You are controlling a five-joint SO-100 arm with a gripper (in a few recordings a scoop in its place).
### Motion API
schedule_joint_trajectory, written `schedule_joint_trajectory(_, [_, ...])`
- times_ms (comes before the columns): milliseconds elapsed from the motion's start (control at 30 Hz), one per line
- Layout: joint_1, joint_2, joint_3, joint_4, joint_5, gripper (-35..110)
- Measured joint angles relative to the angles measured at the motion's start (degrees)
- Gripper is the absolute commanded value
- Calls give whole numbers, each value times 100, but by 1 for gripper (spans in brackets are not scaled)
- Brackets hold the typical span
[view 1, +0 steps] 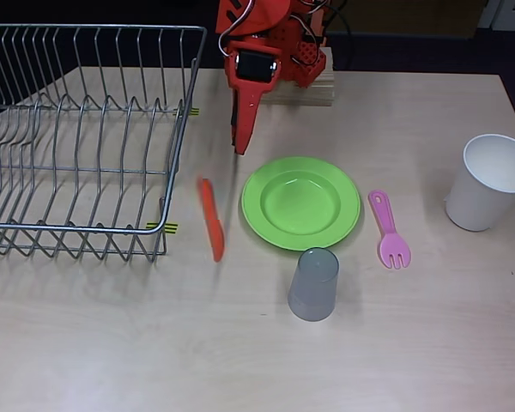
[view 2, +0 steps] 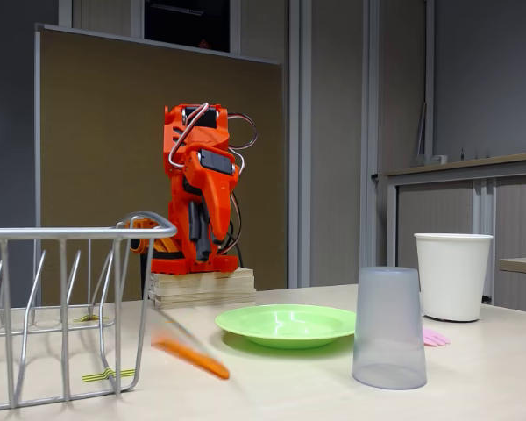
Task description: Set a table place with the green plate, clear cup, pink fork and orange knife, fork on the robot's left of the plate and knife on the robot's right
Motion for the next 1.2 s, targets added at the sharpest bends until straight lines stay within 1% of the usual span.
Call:
schedule_joint_trajectory(133, [-53,26,0,0,158,14])
schedule_joint_trajectory(267, [-141,202,0,88,255,8])
schedule_joint_trajectory(333, [-229,360,0,149,325,0])
schedule_joint_trajectory(500, [-642,1266,0,422,422,0])
schedule_joint_trajectory(600, [-835,1846,0,782,791,0])
schedule_joint_trajectory(700, [-1169,2021,-18,1169,1354,0])
schedule_joint_trajectory(833, [-1512,2733,79,1784,2206,0])
schedule_joint_trajectory(1000, [-1740,2777,360,1881,2804,0])
schedule_joint_trajectory(1100, [-1828,2769,853,1740,2892,0])
schedule_joint_trajectory(1200, [-2039,2795,984,1881,2997,0])
